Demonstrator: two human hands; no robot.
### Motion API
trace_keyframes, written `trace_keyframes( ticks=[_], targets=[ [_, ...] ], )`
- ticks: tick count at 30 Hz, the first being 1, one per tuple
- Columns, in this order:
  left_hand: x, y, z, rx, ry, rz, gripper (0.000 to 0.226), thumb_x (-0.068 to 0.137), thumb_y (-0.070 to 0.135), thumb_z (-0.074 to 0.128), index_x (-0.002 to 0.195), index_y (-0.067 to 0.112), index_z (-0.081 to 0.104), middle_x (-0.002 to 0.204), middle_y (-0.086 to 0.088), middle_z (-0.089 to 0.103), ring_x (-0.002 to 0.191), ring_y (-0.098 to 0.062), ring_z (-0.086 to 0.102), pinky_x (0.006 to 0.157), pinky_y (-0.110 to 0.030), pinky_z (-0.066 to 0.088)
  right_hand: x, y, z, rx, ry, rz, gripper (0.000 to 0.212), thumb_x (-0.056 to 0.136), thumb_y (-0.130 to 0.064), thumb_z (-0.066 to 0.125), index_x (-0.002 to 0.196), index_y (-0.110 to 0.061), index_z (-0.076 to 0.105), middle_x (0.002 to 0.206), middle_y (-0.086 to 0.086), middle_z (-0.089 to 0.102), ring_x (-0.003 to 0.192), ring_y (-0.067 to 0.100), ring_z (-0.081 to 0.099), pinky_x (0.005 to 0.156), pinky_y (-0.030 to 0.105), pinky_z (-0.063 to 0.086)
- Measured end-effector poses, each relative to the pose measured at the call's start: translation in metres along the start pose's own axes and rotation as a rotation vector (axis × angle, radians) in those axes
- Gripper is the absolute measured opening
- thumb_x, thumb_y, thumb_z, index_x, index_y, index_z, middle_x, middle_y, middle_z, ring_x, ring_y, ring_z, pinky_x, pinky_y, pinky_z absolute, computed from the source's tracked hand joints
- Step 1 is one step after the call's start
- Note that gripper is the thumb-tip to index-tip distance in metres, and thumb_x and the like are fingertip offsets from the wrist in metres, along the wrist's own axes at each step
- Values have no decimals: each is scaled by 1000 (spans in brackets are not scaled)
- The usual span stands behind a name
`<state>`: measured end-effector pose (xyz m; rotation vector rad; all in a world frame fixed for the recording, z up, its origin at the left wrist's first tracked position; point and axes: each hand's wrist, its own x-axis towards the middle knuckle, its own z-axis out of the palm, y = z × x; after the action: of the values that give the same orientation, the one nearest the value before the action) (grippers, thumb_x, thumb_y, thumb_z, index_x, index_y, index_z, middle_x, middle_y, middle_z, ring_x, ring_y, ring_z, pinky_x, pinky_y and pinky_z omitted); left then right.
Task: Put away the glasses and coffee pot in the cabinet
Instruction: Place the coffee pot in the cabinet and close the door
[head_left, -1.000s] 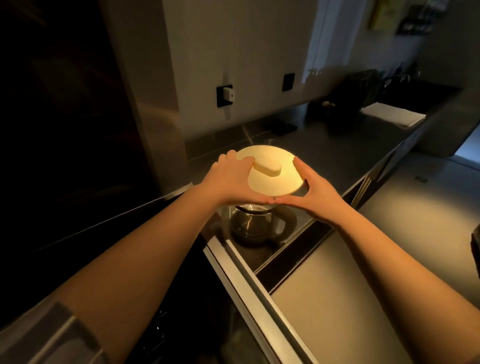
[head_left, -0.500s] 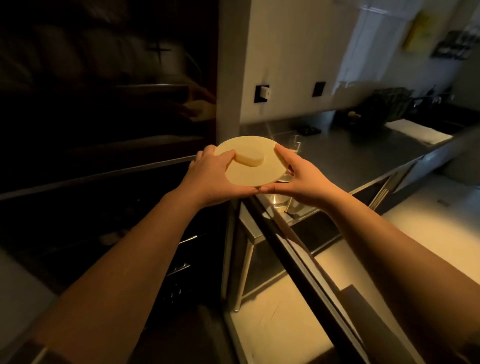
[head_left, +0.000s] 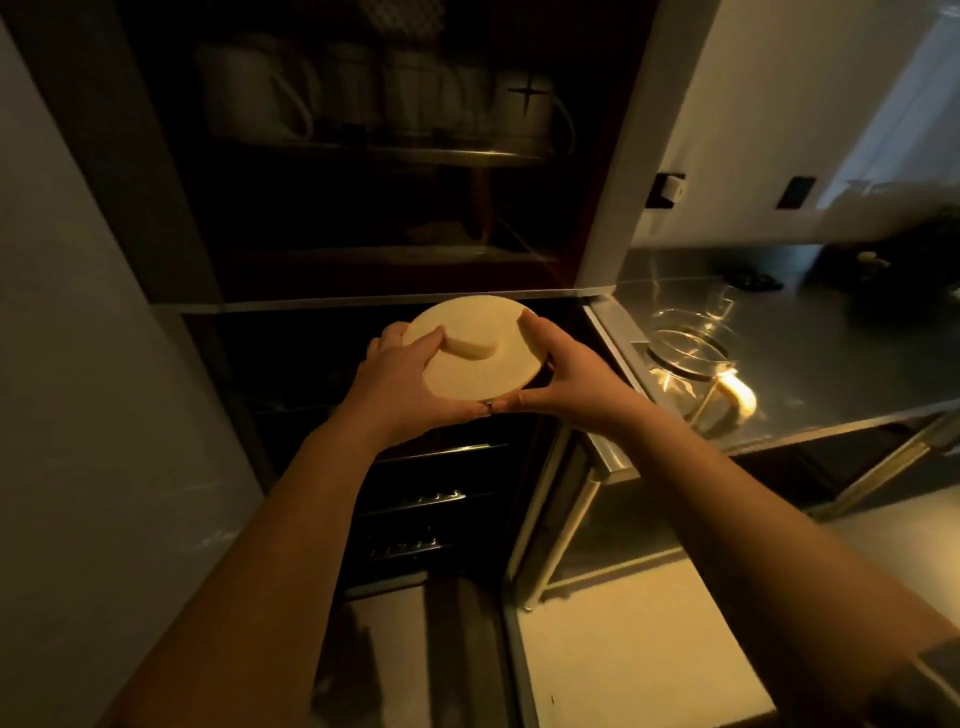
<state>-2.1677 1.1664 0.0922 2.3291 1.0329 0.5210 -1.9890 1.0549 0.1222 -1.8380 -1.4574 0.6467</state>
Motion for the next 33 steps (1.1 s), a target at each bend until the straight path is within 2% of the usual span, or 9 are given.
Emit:
trace_keyframes(
  ticks=[4,8,10,12,22,24,28,31,33],
  targets=[
    [-10,-32,-1,9,5,-54,106,65,60,78,150,26,26,152,-1,16,137,-24,18,112,-44,28,19,7,37,36,-51,-13,103,71,-20,82,151,-21,17,154,-3,25,136,16,29,106,28,29],
    [-16,-71,11,29,12,-113,110,62,61,79,151,27,24,153,-1,11,139,-25,15,114,-43,26,35,27,77,106,-101,2,108,69,-22,83,152,-21,13,155,-4,21,138,17,29,114,38,31],
    [-18,-90,24,33,11,-136,112,60,63,79,151,29,23,154,1,10,138,-25,15,115,-44,27,40,42,98,123,-113,-11,109,69,-22,83,152,-21,13,153,-5,23,137,15,30,111,31,31],
    [-21,-108,39,17,8,-169,114,59,64,79,151,31,21,154,4,6,139,-25,14,115,-44,26,45,59,118,130,-112,-18,112,67,-23,85,153,-20,13,154,-6,23,137,14,30,109,27,31],
    [-37,-218,147,76,50,-261,112,61,62,79,152,28,22,157,-2,3,140,-27,12,114,-42,26,72,176,246,180,-138,-39,106,65,-22,87,150,-23,23,150,-14,22,138,15,29,113,33,33],
    [-41,-246,173,87,38,-271,112,61,63,79,151,29,22,157,-3,4,140,-27,13,113,-42,27,73,204,275,192,-142,-38,106,64,-24,87,150,-25,25,149,-18,22,136,11,29,110,28,33],
    [-46,-299,226,91,-9,-303,113,62,66,76,152,30,18,158,-1,0,141,-28,11,115,-42,25,79,260,326,190,-156,-47,104,63,-28,87,148,-27,28,131,-40,19,132,0,26,102,9,27],
    [-40,-336,265,96,-33,-312,112,64,67,74,152,30,16,158,-2,-1,142,-29,10,116,-42,22,90,298,360,140,-132,-60,100,64,-31,86,147,-29,30,138,-32,21,129,-4,25,91,-5,24],
    [-35,-361,290,97,-47,-306,112,65,67,73,152,29,16,158,-3,0,142,-29,10,116,-42,22,97,324,380,107,-114,-64,99,64,-32,86,147,-31,31,141,-26,22,129,-4,23,97,3,24]
  ],
)
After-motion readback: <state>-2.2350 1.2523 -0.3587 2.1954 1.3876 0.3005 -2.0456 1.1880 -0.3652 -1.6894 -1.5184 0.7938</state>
